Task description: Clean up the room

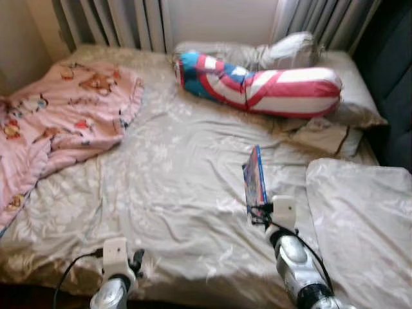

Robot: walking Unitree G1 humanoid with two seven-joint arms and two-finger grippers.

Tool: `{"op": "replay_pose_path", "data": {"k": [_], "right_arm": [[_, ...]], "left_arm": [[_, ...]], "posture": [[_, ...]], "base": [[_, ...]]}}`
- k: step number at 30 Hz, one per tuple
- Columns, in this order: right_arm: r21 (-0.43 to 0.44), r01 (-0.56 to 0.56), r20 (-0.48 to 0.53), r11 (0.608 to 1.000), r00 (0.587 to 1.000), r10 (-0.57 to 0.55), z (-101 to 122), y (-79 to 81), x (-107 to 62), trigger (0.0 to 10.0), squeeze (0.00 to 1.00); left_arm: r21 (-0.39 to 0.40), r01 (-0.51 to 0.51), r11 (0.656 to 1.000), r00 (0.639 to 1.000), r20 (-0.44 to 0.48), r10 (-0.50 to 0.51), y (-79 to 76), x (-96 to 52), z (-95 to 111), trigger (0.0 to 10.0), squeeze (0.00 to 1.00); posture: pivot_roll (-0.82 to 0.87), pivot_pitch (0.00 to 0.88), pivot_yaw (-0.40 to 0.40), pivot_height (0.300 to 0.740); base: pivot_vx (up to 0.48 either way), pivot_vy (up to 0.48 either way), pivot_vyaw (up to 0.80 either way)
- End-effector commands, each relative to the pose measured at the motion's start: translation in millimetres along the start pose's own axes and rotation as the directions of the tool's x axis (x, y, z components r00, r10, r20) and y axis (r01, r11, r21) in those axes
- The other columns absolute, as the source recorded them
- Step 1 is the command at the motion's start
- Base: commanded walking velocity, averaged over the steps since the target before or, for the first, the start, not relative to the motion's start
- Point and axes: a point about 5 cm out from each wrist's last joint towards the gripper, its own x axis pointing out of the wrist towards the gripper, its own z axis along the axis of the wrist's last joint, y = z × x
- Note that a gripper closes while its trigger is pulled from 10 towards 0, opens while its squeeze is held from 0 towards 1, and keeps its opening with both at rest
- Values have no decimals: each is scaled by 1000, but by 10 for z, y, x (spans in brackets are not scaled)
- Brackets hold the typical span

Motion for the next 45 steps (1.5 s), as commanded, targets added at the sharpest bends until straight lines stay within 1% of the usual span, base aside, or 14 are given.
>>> {"op": "replay_pose_path", "data": {"k": [1,6,10,15,23,30,32,34,37,39,41,45], "right_arm": [[-8,17,26,1000,1000,-17,55,-51,10,10000,0],[-1,35,17,999,999,-35,47,-71,10,10000,0],[-4,35,15,999,999,-34,47,-73,11,10000,0],[0,29,29,1000,999,-29,60,-64,12,10000,0],[2,32,27,999,999,-32,54,-59,9,10000,0],[61,79,-18,995,997,-78,-15,-131,-7,10000,0],[53,86,-96,995,992,-80,-119,-147,-25,10000,0],[51,89,-113,995,990,-83,-147,-151,-33,10000,0],[87,105,-133,991,987,-93,-184,-167,-46,10000,0],[130,105,-151,986,985,-85,-212,-173,-54,10000,0],[157,109,-147,982,985,-86,-206,-180,-52,10000,0],[135,106,-101,985,991,-93,-111,-199,-21,10000,0]], "left_arm": [[4,11,1000,1000,-11,-11,-26,-10,-30,10000,0],[3,13,1000,1000,-10,-13,-30,-11,-31,10000,0],[3,13,1000,1000,-10,-13,-31,-12,-33,10000,0],[4,12,1000,1000,-10,-12,-30,-13,-33,10000,0],[6,11,1000,1000,-5,-10,-25,-15,-31,10000,0],[4,16,1000,1000,-9,-16,-31,-15,-36,10000,0],[5,18,1000,1000,-10,-18,-27,-17,-38,10000,0],[5,18,1000,1000,-11,-18,-26,-17,-38,10000,0],[5,19,1000,1000,-11,-19,-28,-17,-39,10000,0],[7,21,1000,1000,-13,-21,-30,-19,-44,10000,0],[8,23,1000,1000,-16,-23,-31,-21,-49,10000,0],[10,25,1000,1000,-19,-25,-25,-23,-53,10000,0]], "posture": [[35,60,-73,740],[35,62,-74,740],[35,62,-74,740],[36,63,-75,740],[37,65,-75,740],[38,65,-75,740],[37,65,-75,740],[37,65,-75,740],[39,65,-74,740],[37,65,-72,740],[38,66,-71,740],[41,68,-69,740]], "base": [[255,0,0],[256,0,0],[255,0,-723],[256,0,0],[0,0,0],[0,0,0],[0,0,0],[0,0,0],[0,0,0],[0,0,0],[0,0,0],[0,0,0]]}}
